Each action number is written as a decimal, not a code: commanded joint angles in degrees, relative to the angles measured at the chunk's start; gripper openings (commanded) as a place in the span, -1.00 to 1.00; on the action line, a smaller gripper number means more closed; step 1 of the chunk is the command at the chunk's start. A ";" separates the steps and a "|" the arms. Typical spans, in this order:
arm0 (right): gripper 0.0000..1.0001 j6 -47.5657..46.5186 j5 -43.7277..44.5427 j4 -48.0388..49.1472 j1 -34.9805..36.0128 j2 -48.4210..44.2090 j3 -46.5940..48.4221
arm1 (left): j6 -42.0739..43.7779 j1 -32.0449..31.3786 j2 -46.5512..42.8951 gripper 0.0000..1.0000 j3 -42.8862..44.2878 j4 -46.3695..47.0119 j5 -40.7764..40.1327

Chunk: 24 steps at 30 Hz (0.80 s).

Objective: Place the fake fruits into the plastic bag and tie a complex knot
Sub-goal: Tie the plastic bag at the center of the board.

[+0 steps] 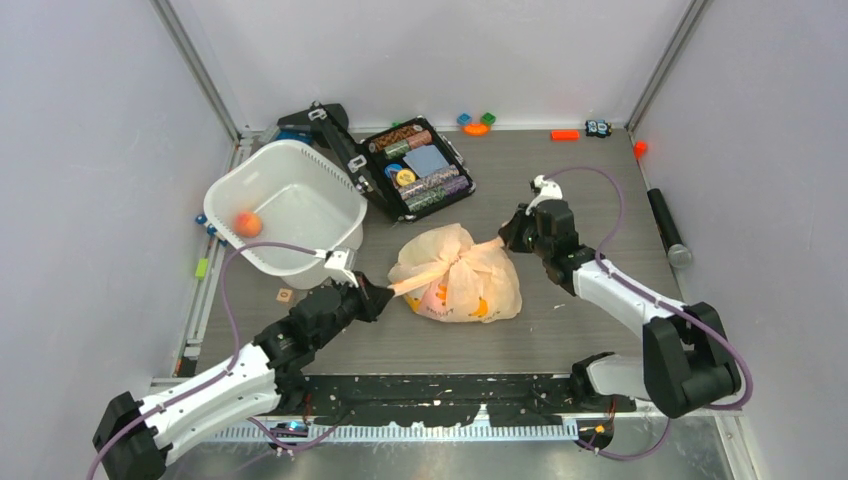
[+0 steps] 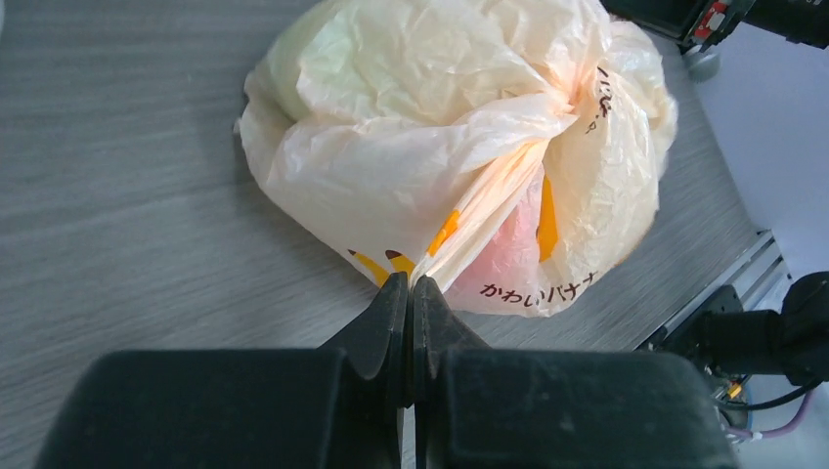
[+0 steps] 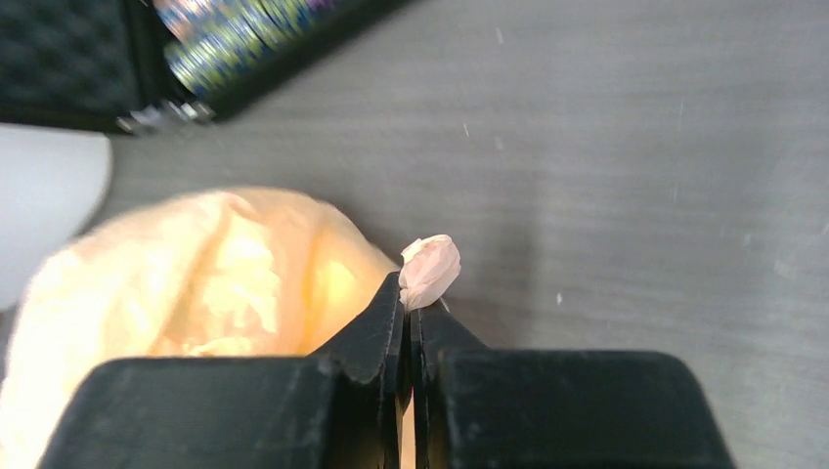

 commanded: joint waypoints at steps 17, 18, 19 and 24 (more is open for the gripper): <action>0.68 -5.46 6.79 -9.45 -8.68 -8.32 5.60 | 8.87 2.13 -2.82 0.95 9.26 -17.28 -4.13; 0.73 -5.62 6.32 -10.26 -8.70 -9.42 5.82 | 9.04 2.09 -3.02 0.98 10.45 -19.49 -5.17; 0.82 -5.92 6.19 -11.79 -8.69 -9.91 6.13 | 9.37 2.23 -3.05 0.98 11.45 -20.48 -5.89; 0.87 -7.48 7.01 -18.24 -8.73 -13.43 8.26 | 10.18 4.47 -4.81 0.98 16.57 -26.88 -5.42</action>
